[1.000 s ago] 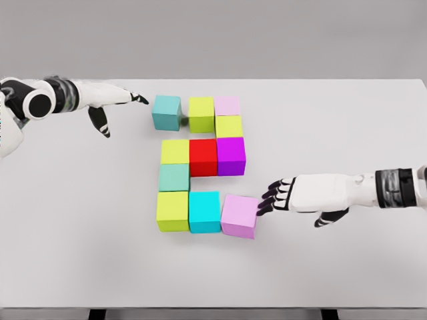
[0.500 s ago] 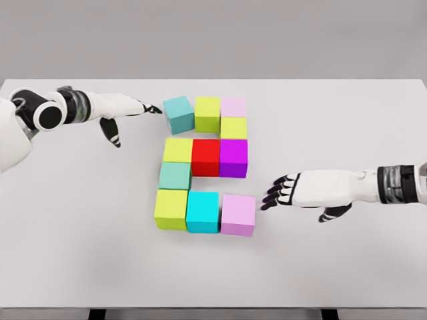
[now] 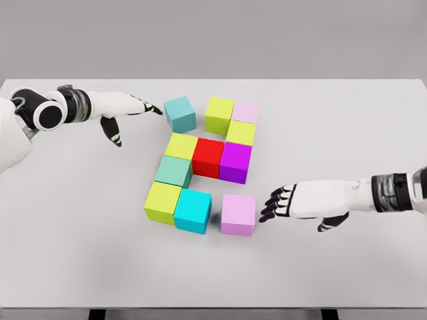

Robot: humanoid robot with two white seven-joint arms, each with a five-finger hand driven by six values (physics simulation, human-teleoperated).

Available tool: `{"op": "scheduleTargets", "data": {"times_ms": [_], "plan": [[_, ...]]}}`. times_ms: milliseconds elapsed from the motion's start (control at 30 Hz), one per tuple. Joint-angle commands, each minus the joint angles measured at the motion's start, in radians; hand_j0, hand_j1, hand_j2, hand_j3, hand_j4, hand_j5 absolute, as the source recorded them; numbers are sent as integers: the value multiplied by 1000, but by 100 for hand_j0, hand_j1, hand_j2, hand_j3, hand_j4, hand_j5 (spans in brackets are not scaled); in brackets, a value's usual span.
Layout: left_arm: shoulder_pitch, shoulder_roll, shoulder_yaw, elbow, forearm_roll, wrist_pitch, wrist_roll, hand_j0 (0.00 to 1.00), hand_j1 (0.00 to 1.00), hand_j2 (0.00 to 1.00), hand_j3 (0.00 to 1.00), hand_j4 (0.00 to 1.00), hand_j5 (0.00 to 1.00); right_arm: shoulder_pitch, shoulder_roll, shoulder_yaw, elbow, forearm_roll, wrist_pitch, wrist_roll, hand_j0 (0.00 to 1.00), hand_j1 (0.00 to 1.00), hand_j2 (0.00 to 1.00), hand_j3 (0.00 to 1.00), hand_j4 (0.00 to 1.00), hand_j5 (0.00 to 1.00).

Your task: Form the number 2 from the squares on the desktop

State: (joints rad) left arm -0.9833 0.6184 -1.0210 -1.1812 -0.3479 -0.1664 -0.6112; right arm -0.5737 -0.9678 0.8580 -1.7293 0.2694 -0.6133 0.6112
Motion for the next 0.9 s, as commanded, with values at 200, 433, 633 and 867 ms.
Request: {"op": "scheduleTargets", "data": {"times_ms": [200,433,633,867], "plan": [[0,3,2,3,1,-1,0,100,100,100,100,100,100,-5,17,3,-27,-6,2,0,100,100,100,100,100,100],[-2,15,2,2,3,-2,0,100,100,100,100,100,100,-37,46,52,-29,-4,2,0,100,100,100,100,100,100],[-2,15,2,5,1,-4,0,100,100,100,100,100,100,-41,34,49,-10,-1,2,0,100,100,100,100,100,100],[3,3,2,3,0,-9,0,100,100,100,100,100,100,-48,15,39,13,11,2,0,100,100,100,100,100,100]]}}
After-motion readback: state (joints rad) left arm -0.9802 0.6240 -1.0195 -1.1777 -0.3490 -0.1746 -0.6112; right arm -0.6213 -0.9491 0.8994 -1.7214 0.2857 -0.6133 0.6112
